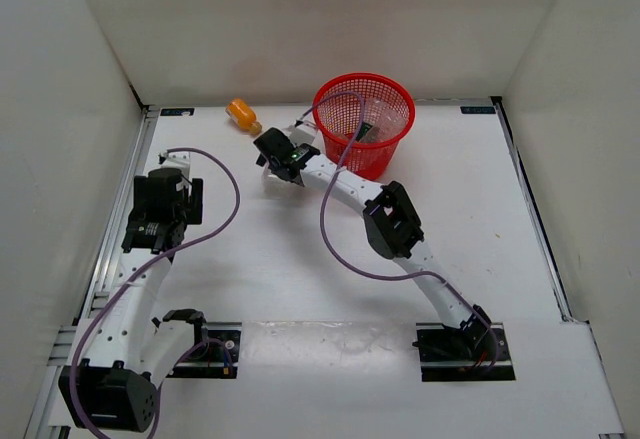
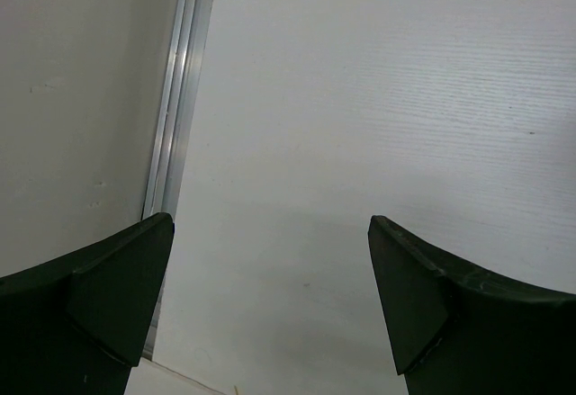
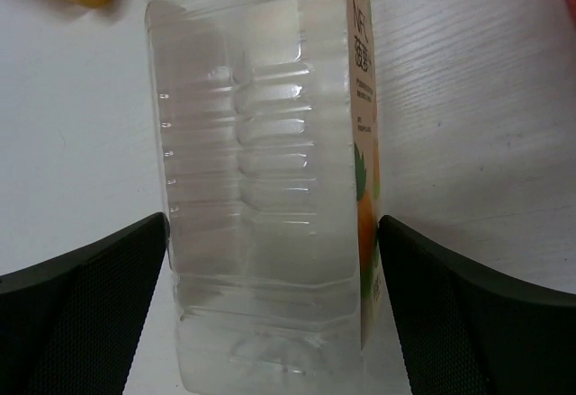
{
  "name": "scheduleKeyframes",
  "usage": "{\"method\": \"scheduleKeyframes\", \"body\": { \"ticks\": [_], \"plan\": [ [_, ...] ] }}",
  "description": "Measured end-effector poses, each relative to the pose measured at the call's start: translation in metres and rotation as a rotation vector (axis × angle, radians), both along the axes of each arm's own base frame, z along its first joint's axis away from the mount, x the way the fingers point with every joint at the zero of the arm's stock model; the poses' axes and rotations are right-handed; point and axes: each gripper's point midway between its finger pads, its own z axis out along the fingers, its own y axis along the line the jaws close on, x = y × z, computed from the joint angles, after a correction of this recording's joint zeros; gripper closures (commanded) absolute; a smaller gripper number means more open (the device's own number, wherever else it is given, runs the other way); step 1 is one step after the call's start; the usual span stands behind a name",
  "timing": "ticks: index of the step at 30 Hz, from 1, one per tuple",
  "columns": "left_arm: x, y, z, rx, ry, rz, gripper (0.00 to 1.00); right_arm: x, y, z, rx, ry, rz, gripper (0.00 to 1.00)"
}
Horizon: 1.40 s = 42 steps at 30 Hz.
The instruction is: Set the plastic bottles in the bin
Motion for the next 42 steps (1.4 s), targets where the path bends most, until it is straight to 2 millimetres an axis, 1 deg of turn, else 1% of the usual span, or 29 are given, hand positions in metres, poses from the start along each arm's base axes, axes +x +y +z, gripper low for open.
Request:
{"method": "scheduleKeyframes", "body": {
  "ticks": [5,6,9,10,12,13,17,20,22,23,26,30,33,35,36,37,38,39,42],
  "plan": [
    [-0.001,0.0,-0.003,0.004,0.009,-0.006,0.0,0.0,-0.002,-0.003,0.013,0.022,-0.004,0.01],
    [-0.001,0.0,-0.003,0.004,0.009,-0.007,0.0,0.0,-0.002,-0.003,0.016,0.027,-0.001,0.03],
    [0.0,-0.001,-0.004,0.002,0.01,-0.009,0.0,0.0,-0.002,-0.004,0.018,0.036,0.005,0.3],
    [0.0,-0.001,-0.004,0.001,0.01,-0.01,0.0,0.0,-0.002,-0.003,0.018,0.035,0.008,0.48],
    [0.0,-0.001,-0.004,-0.001,0.01,-0.013,0.0,0.0,-0.001,-0.002,0.014,0.031,0.021,0.61],
    [0.0,-0.002,-0.004,-0.002,0.01,-0.013,0.0,0.0,0.0,-0.001,0.01,0.029,0.031,0.75],
    [0.0,-0.002,-0.005,-0.005,0.012,-0.014,0.0,-0.002,0.001,0.0,-0.014,0.017,0.071,0.81],
    [0.0,-0.002,-0.005,-0.006,0.012,-0.013,0.0,-0.013,-0.003,0.0,-0.052,0.026,0.114,0.87],
    [0.0,-0.003,-0.005,-0.008,0.012,-0.016,0.0,-0.023,-0.004,0.002,-0.092,0.022,0.172,0.91],
    [0.0,-0.003,-0.005,-0.009,0.012,-0.016,0.0,-0.03,-0.003,0.003,-0.114,0.021,0.21,0.96],
    [0.0,-0.003,-0.005,-0.011,0.012,-0.019,0.0,-0.053,0.002,0.006,-0.174,0.011,0.322,0.97],
    [0.001,-0.004,-0.005,-0.013,0.011,-0.022,0.0,-0.092,0.012,0.008,-0.207,0.024,0.462,0.98],
    [0.001,-0.004,-0.005,-0.013,0.01,-0.023,0.0,-0.116,0.01,0.007,-0.22,0.045,0.54,0.97],
    [0.001,-0.005,-0.005,-0.015,0.01,-0.024,0.0,-0.125,0.001,0.005,-0.244,0.059,0.582,0.87],
    [0.001,-0.005,-0.005,-0.015,0.009,-0.025,0.0,-0.128,-0.002,0.005,-0.254,0.061,0.602,0.7],
    [0.001,-0.005,-0.005,-0.016,0.009,-0.026,0.0,-0.131,-0.005,0.005,-0.261,0.067,0.631,0.55],
    [0.001,-0.005,-0.005,-0.017,0.009,-0.027,0.0,-0.134,-0.007,0.005,-0.268,0.069,0.656,0.35],
    [0.002,-0.005,-0.005,-0.017,0.009,-0.027,0.0,-0.135,-0.007,0.005,-0.272,0.071,0.678,0.18],
    [0.002,-0.005,-0.005,-0.018,0.009,-0.028,0.0,-0.138,-0.007,0.004,-0.279,0.074,0.724,0.09]
  ]
}}
